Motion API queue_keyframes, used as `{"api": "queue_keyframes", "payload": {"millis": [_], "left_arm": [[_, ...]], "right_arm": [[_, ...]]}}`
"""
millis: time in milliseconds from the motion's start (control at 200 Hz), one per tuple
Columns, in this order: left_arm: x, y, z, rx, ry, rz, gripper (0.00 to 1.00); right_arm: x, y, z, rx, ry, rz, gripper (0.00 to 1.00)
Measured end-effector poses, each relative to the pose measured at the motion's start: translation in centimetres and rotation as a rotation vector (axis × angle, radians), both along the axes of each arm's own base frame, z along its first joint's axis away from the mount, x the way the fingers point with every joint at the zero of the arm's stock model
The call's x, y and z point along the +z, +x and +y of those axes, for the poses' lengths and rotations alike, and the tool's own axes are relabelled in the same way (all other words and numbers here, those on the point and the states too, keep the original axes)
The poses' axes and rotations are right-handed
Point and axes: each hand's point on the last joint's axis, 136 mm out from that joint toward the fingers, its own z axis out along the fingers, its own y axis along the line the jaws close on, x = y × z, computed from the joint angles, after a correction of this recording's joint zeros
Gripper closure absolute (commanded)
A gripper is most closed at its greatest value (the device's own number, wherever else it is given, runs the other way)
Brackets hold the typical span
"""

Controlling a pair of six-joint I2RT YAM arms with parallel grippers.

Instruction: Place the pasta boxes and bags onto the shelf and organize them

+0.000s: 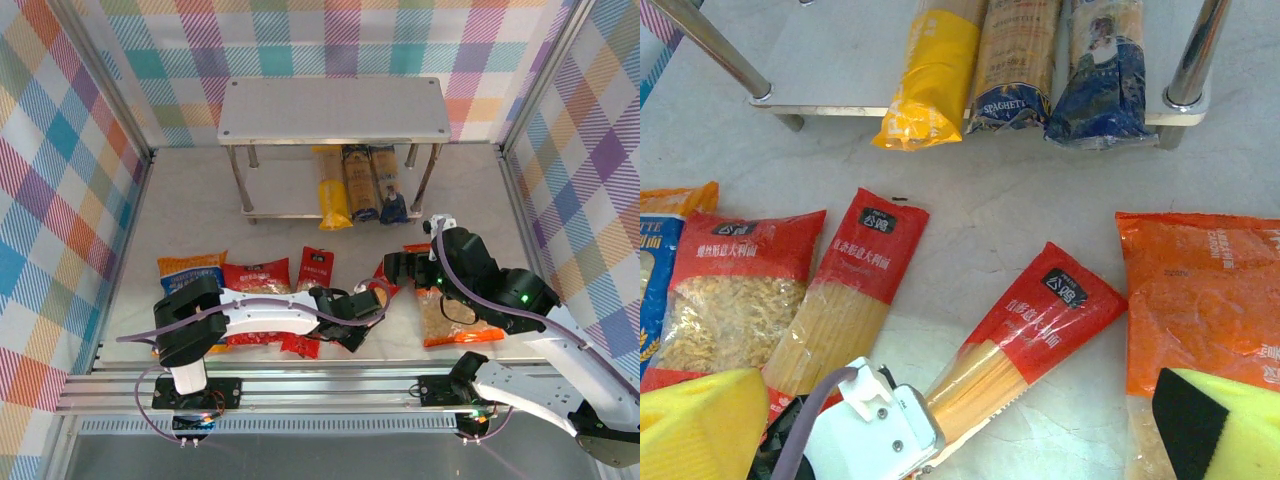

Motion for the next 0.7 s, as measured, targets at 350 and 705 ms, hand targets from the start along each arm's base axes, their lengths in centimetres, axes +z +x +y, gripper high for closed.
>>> {"api": "queue_keyframes", "payload": {"millis": [350, 705], "left_arm": [[0.6, -0.3, 2.1, 0.018, -0.009, 0.059, 1.0], [6.5, -1.0, 8.1, 0.088, -0.018, 0.055, 1.0]], "right_arm": [[-0.1, 0.0, 0.1, 0.001, -0.002, 0.002, 0.01], [-0.8, 0.6, 0.8, 0.005, -0.025, 0.027, 0.01]]}}
